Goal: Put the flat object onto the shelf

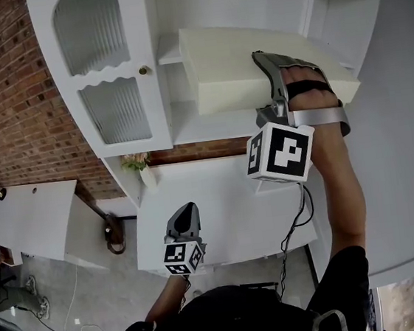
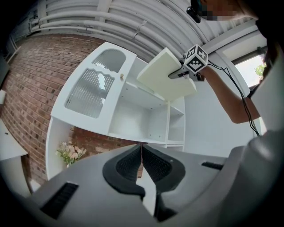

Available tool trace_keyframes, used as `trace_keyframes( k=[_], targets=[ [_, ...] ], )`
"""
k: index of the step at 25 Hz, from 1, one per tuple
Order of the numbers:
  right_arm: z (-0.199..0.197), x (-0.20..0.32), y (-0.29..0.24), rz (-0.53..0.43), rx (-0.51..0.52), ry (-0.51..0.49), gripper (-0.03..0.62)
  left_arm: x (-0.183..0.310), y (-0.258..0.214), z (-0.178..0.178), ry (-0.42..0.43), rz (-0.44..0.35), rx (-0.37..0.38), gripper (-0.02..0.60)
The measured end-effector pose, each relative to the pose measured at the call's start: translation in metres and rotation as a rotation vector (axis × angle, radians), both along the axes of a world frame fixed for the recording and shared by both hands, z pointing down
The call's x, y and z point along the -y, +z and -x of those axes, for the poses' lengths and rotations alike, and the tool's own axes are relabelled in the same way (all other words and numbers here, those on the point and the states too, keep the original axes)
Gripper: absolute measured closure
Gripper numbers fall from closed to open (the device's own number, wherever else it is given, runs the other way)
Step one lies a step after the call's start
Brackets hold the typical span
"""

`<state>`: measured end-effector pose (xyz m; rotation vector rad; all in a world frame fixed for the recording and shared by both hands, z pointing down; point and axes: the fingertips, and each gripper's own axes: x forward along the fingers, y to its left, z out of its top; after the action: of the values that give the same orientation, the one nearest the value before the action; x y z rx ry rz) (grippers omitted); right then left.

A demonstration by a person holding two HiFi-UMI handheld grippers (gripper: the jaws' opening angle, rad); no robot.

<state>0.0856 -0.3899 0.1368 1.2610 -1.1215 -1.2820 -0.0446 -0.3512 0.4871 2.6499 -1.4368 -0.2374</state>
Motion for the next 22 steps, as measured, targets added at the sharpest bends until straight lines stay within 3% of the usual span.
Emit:
trace_keyframes(
  k=[8, 22],
  targets=[
    [0.031, 0.031, 0.005, 0.016, -0.065, 0.002, 0.324, 0.003, 0.011, 0.004, 0.011, 0.029, -0.006, 0.566],
    [-0.005, 0.141, 0.021, 0.051, -0.031, 0.050, 0.309, 0.012, 0.015, 0.014, -0.010, 0.034, -0.010, 0.567]
  ],
)
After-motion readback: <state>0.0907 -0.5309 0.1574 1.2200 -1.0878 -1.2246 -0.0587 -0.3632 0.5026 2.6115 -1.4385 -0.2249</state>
